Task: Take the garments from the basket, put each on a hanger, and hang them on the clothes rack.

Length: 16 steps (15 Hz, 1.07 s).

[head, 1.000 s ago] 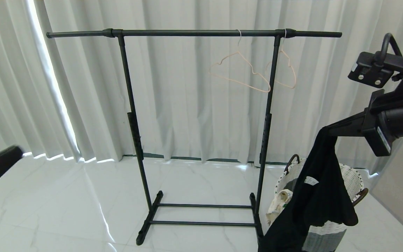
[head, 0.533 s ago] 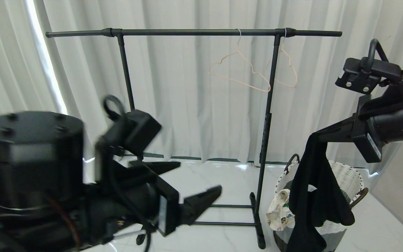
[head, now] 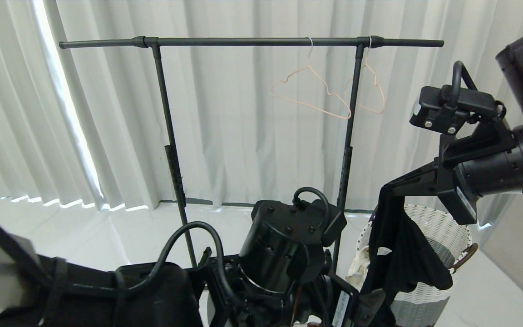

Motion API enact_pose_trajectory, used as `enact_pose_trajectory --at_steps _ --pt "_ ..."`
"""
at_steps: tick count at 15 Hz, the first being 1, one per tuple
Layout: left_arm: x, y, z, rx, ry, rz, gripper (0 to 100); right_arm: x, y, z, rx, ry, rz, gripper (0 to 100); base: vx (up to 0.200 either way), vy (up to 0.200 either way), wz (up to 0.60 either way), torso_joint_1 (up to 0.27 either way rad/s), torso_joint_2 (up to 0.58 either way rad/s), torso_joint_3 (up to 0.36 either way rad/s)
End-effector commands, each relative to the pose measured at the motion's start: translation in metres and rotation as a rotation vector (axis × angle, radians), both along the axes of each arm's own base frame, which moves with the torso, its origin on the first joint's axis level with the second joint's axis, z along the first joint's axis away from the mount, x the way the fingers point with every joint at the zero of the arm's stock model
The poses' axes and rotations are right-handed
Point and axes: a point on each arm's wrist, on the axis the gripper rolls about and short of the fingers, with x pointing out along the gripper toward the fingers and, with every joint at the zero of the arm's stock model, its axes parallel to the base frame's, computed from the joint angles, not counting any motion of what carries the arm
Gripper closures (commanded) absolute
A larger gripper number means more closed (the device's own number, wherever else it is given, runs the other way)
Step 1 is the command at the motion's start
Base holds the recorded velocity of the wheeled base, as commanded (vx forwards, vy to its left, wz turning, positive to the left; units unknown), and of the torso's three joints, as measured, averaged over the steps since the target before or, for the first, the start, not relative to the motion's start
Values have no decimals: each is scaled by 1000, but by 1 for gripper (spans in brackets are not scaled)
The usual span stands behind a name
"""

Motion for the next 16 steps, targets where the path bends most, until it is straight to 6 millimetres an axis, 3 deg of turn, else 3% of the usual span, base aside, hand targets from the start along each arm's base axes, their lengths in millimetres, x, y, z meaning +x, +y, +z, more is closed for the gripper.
enact_pose_trajectory --at_steps 1,5,8,12,13,16 --pt "24 -15 -13 -30 50 74 0 -8 1 4 9 -14 25 100 0 0 0 0 0 0" --pt "49 -23 -22 -48 69 155 0 -18 5 8 18 -31 62 100 0 0 0 0 0 0" --pt "44 -14 -47 36 109 156 0 -20 4 10 24 -38 62 100 0 0 0 0 0 0" --pt "37 -8 -57 81 129 148 0 -20 4 12 26 -42 62 100 0 0 0 0 0 0" --pt "36 -7 -57 79 128 150 100 -20 4 12 26 -41 64 100 0 0 0 0 0 0" --pt "28 -3 -51 82 116 158 100 -20 4 12 27 -41 63 100 0 0 0 0 0 0"
